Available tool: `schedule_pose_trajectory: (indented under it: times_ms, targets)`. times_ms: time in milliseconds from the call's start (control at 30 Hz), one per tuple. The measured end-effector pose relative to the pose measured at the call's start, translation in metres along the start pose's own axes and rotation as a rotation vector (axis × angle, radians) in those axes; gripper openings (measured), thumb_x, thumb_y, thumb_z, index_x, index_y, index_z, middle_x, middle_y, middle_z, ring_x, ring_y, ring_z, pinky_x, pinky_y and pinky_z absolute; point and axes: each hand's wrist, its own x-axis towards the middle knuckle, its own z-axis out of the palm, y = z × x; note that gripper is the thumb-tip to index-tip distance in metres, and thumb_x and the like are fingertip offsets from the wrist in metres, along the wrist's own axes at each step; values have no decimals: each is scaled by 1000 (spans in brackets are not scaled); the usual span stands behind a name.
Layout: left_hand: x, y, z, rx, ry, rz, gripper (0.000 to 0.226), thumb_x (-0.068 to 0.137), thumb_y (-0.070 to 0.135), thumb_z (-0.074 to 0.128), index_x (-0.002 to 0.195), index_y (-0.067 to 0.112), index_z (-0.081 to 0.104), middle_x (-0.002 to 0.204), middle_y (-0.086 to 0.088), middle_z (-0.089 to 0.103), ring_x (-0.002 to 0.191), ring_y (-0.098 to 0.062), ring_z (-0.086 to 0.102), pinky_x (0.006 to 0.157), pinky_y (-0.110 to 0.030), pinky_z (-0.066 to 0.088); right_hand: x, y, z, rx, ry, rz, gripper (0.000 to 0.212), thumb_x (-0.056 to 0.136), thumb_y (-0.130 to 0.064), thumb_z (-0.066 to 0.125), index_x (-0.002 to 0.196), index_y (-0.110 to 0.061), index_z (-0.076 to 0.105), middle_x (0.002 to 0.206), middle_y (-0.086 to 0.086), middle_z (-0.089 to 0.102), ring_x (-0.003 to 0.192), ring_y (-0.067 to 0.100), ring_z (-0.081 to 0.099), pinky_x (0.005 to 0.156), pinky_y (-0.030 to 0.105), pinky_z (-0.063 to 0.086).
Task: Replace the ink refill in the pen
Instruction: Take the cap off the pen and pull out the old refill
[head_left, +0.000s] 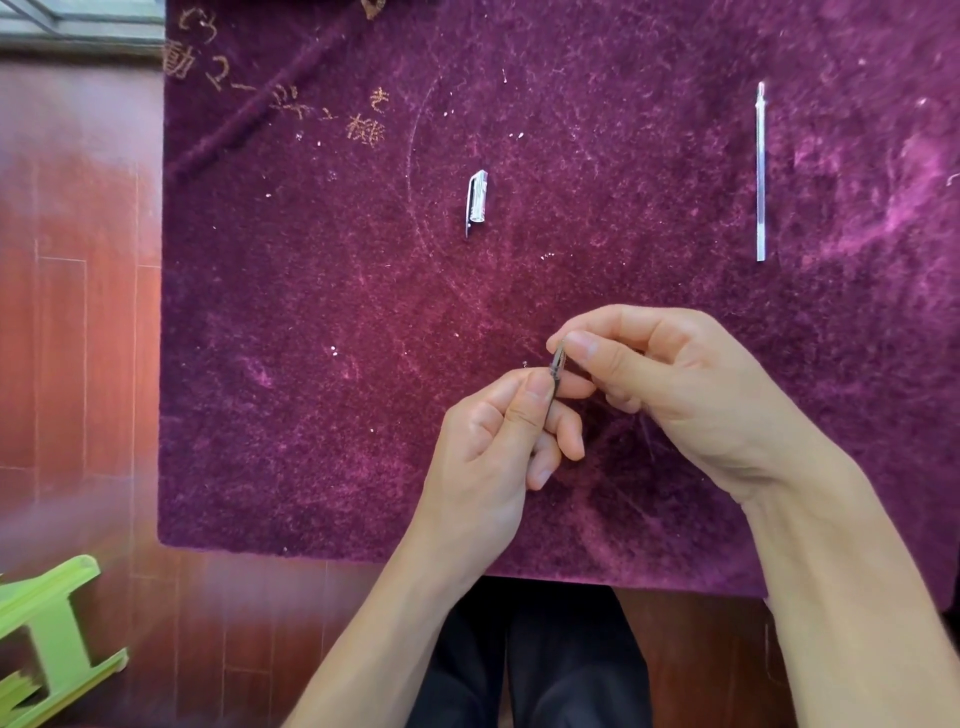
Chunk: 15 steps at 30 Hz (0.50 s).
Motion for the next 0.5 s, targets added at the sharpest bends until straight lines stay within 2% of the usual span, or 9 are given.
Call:
schedule_pose_trajectory:
  times_ms: [133, 300, 400, 500]
  targets:
    - [0, 1, 2, 46, -8, 2, 37, 109, 25, 38, 91, 13, 67, 51, 15, 61, 46, 2, 42, 49, -7, 38, 2, 0, 1, 14, 1, 0, 18, 88, -29, 75, 96, -13, 78, 79, -5, 76, 75, 0, 72, 65, 9, 53]
    - [0, -1, 1, 14, 9, -7, 39, 108, 26, 39, 106, 1, 68, 55, 11, 62, 46, -2, 43, 49, -9, 38, 3, 1, -1, -48, -37, -14, 18, 95, -30, 70, 104, -19, 81, 81, -7, 76, 78, -2, 70, 68, 7, 51]
    - [0, -1, 1, 25, 9, -6, 37, 109, 23, 37, 98, 6, 68, 51, 12, 61, 46, -2, 42, 48, -9, 37, 3, 2, 0, -34, -29, -7, 24, 92, -36, 73, 108, -20, 82, 83, -6, 77, 80, -1, 71, 68, 7, 52]
    - [0, 0, 2, 35, -1, 2, 37, 109, 22, 36, 90, 13, 66, 49, 13, 60, 45, 0, 42, 48, -8, 37, 3, 4, 2, -6, -4, 2, 20, 89, -35, 75, 98, -18, 80, 80, -7, 76, 78, -1, 72, 65, 8, 52]
